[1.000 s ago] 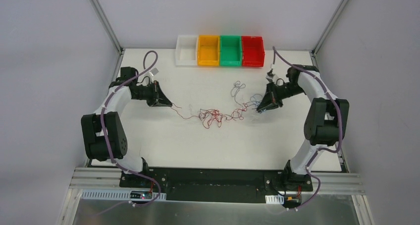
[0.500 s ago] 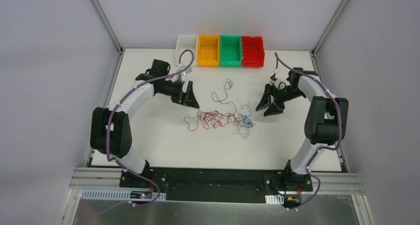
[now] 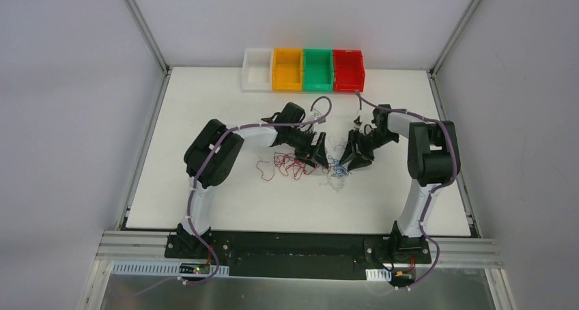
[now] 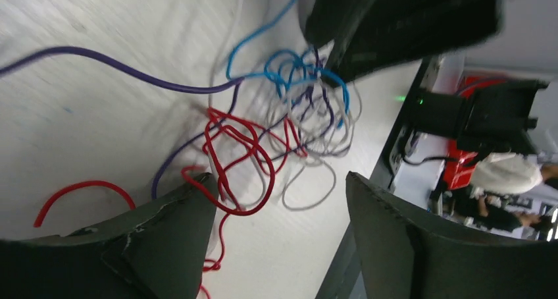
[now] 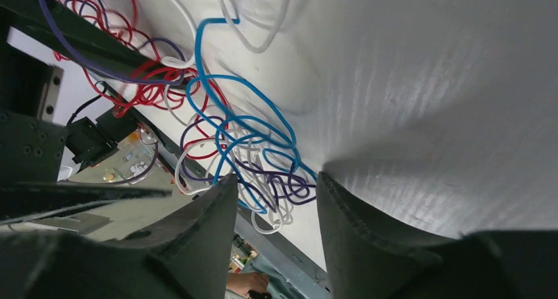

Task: Untangle the cables

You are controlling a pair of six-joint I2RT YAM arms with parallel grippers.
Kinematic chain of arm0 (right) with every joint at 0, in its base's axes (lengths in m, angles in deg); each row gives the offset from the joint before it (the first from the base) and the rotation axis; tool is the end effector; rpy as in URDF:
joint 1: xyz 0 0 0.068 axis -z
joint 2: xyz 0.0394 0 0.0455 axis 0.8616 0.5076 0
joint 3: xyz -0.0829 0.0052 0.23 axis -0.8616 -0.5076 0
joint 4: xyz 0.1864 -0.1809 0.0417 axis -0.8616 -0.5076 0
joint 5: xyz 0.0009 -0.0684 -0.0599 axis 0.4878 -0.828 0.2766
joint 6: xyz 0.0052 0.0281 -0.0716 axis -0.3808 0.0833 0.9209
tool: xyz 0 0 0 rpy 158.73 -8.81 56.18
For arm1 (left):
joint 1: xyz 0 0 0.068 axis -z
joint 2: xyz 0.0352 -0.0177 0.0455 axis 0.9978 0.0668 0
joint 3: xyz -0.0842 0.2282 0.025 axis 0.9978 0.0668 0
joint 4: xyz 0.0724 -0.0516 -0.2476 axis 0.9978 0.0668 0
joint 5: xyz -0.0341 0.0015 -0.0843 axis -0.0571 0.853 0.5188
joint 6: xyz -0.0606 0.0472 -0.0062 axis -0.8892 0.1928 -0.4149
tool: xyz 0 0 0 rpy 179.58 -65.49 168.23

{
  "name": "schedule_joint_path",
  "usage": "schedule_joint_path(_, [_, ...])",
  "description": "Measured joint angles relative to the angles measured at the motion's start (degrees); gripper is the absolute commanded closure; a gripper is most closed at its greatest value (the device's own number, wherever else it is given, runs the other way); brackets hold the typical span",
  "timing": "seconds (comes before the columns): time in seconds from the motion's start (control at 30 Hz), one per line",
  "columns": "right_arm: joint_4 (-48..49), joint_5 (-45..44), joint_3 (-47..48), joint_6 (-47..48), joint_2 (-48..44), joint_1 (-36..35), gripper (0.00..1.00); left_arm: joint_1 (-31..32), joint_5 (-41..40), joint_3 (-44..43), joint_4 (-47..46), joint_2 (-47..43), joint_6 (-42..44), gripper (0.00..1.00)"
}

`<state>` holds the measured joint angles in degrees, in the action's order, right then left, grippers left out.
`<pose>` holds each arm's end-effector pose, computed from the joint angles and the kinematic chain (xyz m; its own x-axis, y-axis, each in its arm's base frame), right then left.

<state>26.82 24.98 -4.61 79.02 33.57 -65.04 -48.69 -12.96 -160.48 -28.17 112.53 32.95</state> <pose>0.3353 0.0763 0.0862 -0.9514 -0.2316 -0.2031 -0.3080 0.7085 0.6349 0.3174 -0.3047 0.1119 -0.8344 0.3175 -0.4505 0.5456 0.3606 -0.7565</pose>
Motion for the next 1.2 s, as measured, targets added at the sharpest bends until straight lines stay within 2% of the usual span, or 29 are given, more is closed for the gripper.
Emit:
schedule_joint_path(0.1, [0.7,1.3,-1.3,-1.3,0.4,-0.4,0.70,0.0,-0.8,-1.6,-4.3,2.1,-4.2,0.52])
schedule_joint_path(0.17, [0.9,1.8,-1.5,-1.9,0.4,-0.6,0.82,-0.1,-1.7,-2.0,-6.4,3.3,-5.9,0.76])
schedule_joint_path(0.27, [1.3,2.6,-2.0,-2.4,0.3,-0.7,1.00,-0.3,-2.2,-2.0,-7.5,4.4,-7.5,1.00])
schedule_joint_path(0.47, [-1.0,2.7,-3.3,-0.8,-2.0,1.9,1.00,-0.9,-0.7,-0.8,-7.9,2.5,-8.0,1.00])
schedule_joint_path(0.6, [-4.6,1.4,-3.3,3.3,-6.6,7.7,1.00,-3.7,0.5,5.2,-6.3,-6.3,-6.6,1.00])
schedule_joint_path(0.73, [-9.4,-0.8,-3.0,8.3,-10.3,14.8,1.00,-12.1,1.9,8.8,-3.9,-15.8,-4.5,1.00])
schedule_joint_path(0.87, [-14.3,-3.0,-1.5,13.4,-10.9,20.8,1.00,-23.4,2.6,10.0,0.7,-21.9,-0.3,1.00])
schedule_joint_path(1.2, [-22.6,-7.8,5.2,22.9,-11.0,31.3,1.00,-44.3,4.1,10.0,17.4,-26.3,13.3,1.00])
